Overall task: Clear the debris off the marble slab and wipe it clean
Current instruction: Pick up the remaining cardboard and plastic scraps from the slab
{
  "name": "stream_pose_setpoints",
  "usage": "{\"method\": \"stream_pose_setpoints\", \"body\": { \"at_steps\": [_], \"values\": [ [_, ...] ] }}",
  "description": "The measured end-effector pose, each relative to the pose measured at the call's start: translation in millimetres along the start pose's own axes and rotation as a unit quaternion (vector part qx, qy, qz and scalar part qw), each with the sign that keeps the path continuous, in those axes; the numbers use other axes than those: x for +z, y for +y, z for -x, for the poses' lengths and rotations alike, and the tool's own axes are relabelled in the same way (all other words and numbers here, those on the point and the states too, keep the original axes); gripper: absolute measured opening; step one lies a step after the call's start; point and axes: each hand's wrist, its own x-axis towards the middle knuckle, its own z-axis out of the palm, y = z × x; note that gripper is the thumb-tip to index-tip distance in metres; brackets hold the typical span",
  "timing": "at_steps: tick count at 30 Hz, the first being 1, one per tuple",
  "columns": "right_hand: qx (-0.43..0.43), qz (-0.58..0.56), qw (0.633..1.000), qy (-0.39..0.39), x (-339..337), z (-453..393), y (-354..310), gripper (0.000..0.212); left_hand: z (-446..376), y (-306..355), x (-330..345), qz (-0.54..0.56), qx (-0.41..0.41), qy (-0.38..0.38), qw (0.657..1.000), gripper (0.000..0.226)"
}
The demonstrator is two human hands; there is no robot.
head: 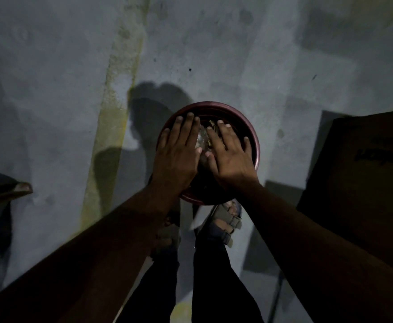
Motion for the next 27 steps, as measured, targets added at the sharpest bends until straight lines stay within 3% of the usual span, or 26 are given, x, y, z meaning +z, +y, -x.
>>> {"method": "stream_pose_setpoints", "body": {
  "at_steps": [9, 20, 27],
  "values": [
    [0.038, 0.001, 0.997, 0.074, -130.9, 105.2, -77.4, 0.061, 55.2, 27.4, -187.6, -0.022, 0.05, -0.009, 0.998, 0.068],
    [0.146, 0.002, 0.975, 0.165, -317.5, 302.5, -188.9, 0.065, 163.9, 79.8, -438.3, 0.052, 0.167, 0.02, 0.984, 0.069],
    [0.267, 0.006, 0.914, 0.306, -365.2, 431.2, -212.7, 0.065, 209.0, 147.7, -520.4, 0.052, 0.332, 0.041, 0.941, 0.07]
  ]
}}
